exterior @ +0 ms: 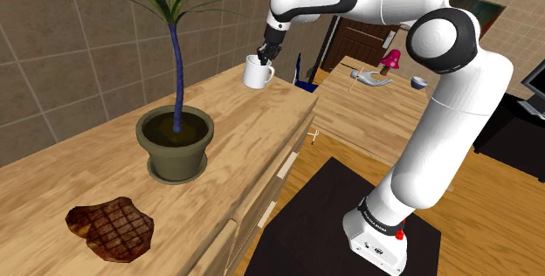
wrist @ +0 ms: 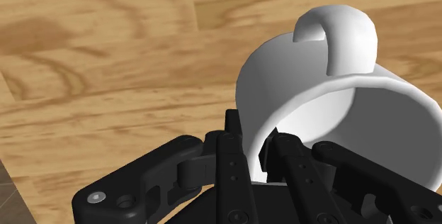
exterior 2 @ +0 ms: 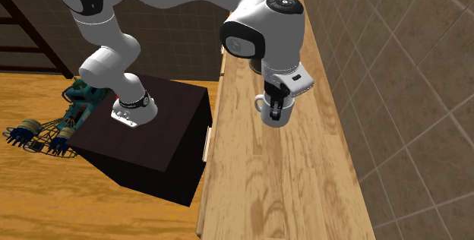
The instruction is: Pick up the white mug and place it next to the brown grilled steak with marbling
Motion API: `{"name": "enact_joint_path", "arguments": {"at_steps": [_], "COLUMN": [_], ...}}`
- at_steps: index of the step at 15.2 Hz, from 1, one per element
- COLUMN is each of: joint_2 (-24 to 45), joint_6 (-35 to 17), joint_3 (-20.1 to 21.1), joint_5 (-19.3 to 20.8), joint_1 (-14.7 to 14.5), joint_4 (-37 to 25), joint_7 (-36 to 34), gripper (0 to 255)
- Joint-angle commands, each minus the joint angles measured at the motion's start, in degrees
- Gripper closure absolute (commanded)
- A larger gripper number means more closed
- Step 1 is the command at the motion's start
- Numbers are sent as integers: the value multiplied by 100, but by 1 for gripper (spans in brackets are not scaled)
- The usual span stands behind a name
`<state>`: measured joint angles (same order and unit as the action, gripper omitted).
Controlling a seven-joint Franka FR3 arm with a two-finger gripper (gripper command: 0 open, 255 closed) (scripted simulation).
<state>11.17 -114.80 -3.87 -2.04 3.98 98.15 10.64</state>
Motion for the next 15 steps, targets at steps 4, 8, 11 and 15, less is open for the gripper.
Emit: {"name": "enact_joint_path", "arguments": {"at_steps": [4, 8, 11, 15], "joint_2": [-25, -166, -523, -926], "joint_6": [395, 554, 436, 326], "joint_3": [-5, 36, 173, 392], "joint_5": [6, 36, 108, 182], "joint_1": [6, -64, -273, -534], "joint_4": [-370, -391, 77, 585], "joint_7": [-4, -126, -486, -985], "gripper": [255, 255, 255, 255]}}
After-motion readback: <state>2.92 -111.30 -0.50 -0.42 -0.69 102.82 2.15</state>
